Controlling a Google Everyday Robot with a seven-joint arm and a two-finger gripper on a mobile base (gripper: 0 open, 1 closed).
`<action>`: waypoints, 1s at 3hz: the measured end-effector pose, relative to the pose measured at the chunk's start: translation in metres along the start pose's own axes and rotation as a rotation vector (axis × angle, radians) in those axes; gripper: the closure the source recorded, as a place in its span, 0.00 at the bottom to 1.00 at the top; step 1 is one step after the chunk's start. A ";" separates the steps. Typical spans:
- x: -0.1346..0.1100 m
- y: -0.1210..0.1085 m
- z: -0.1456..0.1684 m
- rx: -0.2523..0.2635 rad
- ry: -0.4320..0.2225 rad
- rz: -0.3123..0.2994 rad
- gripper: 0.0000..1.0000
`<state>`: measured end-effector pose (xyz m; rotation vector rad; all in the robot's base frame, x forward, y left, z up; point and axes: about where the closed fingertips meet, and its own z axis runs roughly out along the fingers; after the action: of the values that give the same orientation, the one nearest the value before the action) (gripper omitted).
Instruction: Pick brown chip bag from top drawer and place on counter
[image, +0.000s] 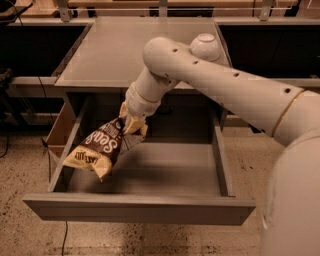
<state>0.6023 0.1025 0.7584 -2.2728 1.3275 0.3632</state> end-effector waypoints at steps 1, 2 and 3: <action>-0.027 -0.001 -0.056 0.065 0.021 -0.028 1.00; -0.033 -0.013 -0.134 0.147 0.052 -0.045 1.00; -0.029 -0.040 -0.188 0.216 0.066 -0.053 1.00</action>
Offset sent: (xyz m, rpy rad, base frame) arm 0.0017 -0.0747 0.2151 0.0603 -0.2507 -0.0916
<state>0.6204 0.0415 0.9419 -2.1500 1.2694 0.1205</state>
